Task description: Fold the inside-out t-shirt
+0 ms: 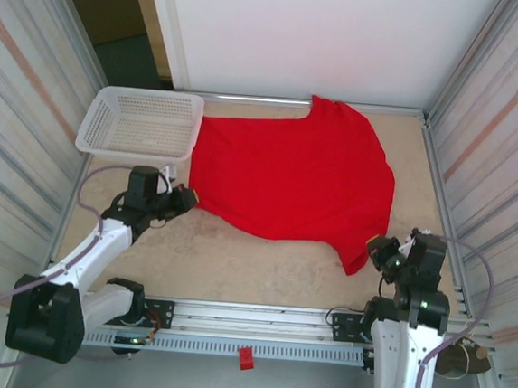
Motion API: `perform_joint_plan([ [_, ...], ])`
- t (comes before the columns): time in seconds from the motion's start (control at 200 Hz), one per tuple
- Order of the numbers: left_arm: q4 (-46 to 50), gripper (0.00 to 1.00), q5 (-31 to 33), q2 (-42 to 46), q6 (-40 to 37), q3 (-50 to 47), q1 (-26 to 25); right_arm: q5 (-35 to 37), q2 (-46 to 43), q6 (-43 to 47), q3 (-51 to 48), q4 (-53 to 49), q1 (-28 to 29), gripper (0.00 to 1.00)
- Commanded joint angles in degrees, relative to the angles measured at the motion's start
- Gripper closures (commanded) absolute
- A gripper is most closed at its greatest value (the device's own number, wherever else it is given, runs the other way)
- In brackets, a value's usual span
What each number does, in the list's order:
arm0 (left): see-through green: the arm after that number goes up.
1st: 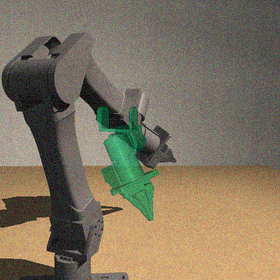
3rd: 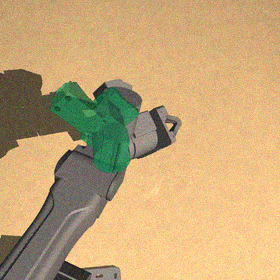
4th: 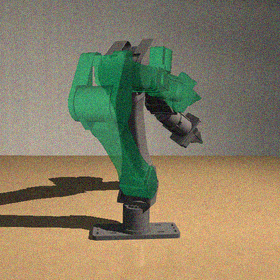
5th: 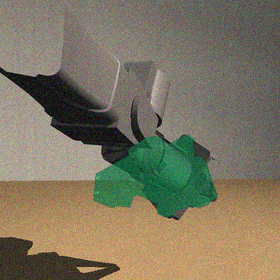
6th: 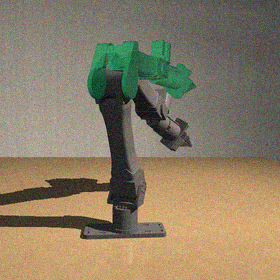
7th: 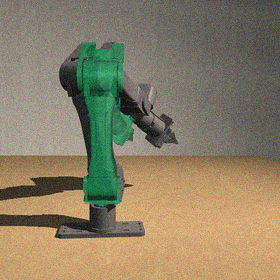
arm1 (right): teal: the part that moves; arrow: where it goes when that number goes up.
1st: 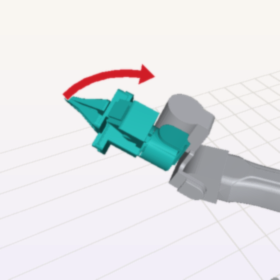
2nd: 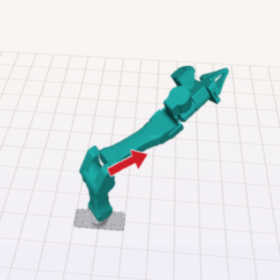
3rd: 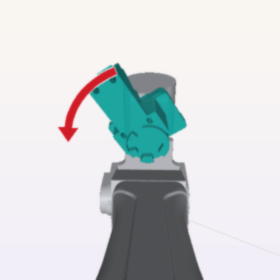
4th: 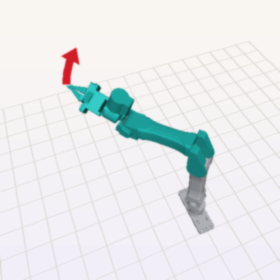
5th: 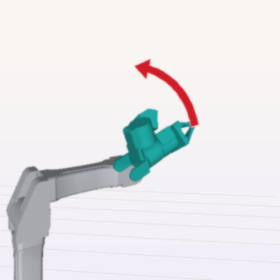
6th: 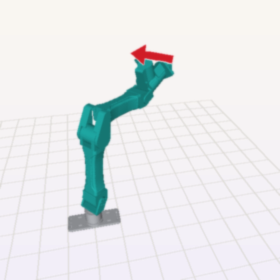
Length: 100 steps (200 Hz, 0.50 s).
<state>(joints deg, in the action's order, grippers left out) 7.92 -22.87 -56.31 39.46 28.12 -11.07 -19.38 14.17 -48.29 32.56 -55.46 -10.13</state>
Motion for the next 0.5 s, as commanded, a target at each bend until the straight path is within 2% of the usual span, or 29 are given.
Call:
perform_joint_plan([
  [0.0, 2.8, 1.0, 4.0, 5.6, 2.7, -4.1, -0.4, 3.0, -4.7, 0.1, -0.9, -9.4, 0.3, 1.0],
  [0.225, 6.9, 1.0, 7.2, 12.3, 5.1, -9.2, -0.6, 4.0, -7.9, -1.0, -1.4, -12.5, 0.3, 1.0],
  [0.386, 7.0, 1.0, 8.7, 11.1, 4.2, -8.3, -0.5, 2.8, -5.3, -1.4, -1.5, -8.4, 0.3, 1.0],
  [0.496, 5.5, 1.0, 9.1, 7.2, 3.5, -6.1, -0.5, 2.9, -1.3, -1.4, -1.4, -3.7, 0.3, 1.0],
])
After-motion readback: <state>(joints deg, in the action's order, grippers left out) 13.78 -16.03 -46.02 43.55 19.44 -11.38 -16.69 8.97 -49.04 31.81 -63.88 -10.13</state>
